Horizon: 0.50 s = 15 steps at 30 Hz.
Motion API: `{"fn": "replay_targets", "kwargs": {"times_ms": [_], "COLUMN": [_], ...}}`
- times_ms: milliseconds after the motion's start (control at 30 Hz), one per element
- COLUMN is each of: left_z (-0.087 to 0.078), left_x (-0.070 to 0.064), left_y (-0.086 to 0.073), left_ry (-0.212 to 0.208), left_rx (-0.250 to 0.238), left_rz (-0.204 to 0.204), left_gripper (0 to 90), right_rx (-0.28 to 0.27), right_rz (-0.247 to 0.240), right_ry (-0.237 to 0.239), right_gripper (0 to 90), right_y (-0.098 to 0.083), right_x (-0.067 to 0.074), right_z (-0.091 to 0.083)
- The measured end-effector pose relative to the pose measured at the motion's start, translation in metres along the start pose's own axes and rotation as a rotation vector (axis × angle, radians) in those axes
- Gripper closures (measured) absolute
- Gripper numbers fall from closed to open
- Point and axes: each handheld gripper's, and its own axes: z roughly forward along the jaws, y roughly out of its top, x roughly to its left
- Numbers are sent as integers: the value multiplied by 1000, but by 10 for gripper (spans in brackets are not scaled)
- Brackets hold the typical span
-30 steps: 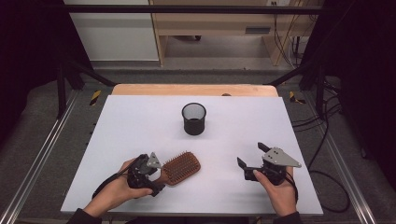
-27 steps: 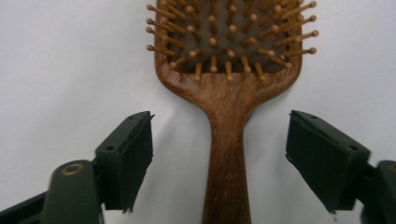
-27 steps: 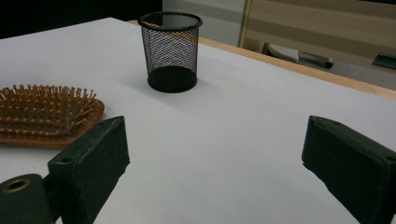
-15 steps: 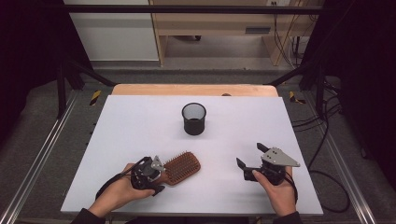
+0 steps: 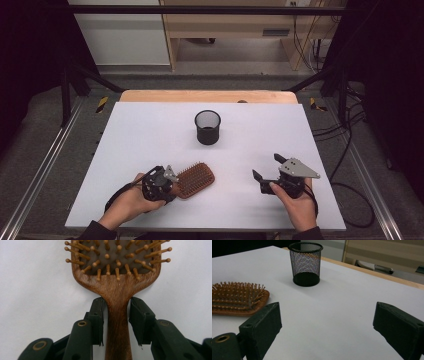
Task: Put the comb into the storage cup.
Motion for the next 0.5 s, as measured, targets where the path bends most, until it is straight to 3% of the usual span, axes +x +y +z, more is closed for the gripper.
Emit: {"fn": "replay_targets", "kwargs": {"times_ms": [133,267,367,433,500], "left_z": [1,1,0,0,-1], "left_x": [-3,-5,-4,-6,-6], "left_y": [3,2,-2,-4,-5], "left_ry": [9,12,12,20,28], "left_rx": [18,5,-26,-52,-79], "left_rz": [10,23,4,18,7], "left_gripper": [695,725,728,728,728], "right_rx": [4,8,12,10,7], "right_rz": [-3,-2,0,3,6], "right_ry": [4,9,15,16,15], "right_gripper": [81,82,82,82,82], "right_y": [0,-1,-1,-1,-1], "right_x": [1,1,2,2,1], "right_z": [0,1,2,2,2]}}
